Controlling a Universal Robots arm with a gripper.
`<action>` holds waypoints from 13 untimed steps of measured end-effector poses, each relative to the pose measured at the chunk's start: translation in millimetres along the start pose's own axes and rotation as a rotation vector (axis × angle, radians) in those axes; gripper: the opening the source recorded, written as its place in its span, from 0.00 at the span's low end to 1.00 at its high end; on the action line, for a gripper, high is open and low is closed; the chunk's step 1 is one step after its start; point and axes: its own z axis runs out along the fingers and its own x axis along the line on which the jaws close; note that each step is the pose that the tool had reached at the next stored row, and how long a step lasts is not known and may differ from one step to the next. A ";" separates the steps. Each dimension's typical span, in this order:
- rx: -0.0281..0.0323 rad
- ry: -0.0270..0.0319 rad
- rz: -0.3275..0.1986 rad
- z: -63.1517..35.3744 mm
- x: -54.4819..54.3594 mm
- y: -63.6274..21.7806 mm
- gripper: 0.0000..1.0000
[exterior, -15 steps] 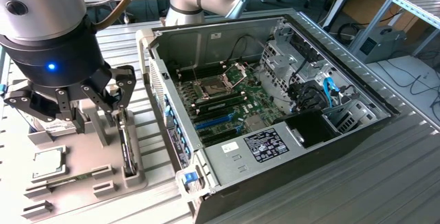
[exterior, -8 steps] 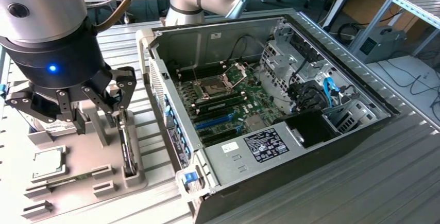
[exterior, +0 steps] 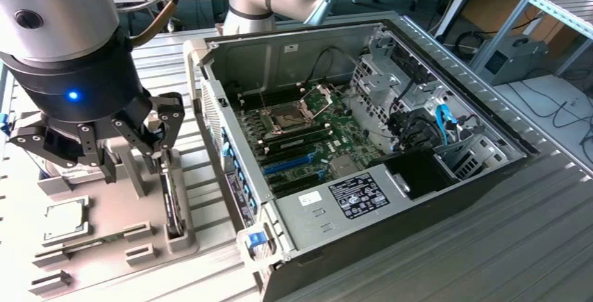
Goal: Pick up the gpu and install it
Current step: 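Pick up the gpu and move the gpu toward the slot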
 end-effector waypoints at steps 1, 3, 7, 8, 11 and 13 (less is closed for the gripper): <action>0.0005 0.0000 0.000 0.6 0.0 0.0 0.48; 0.0014 -0.0001 0.000 1.6 -0.1 0.0 0.48; 0.0026 -0.0003 0.000 3.0 -0.2 0.0 0.48; 0.0029 -0.0003 0.000 3.3 -0.2 0.0 0.48; 0.0039 -0.0003 0.000 4.3 -0.4 0.0 0.48; 0.0047 -0.0004 0.000 5.1 -0.5 0.0 0.48</action>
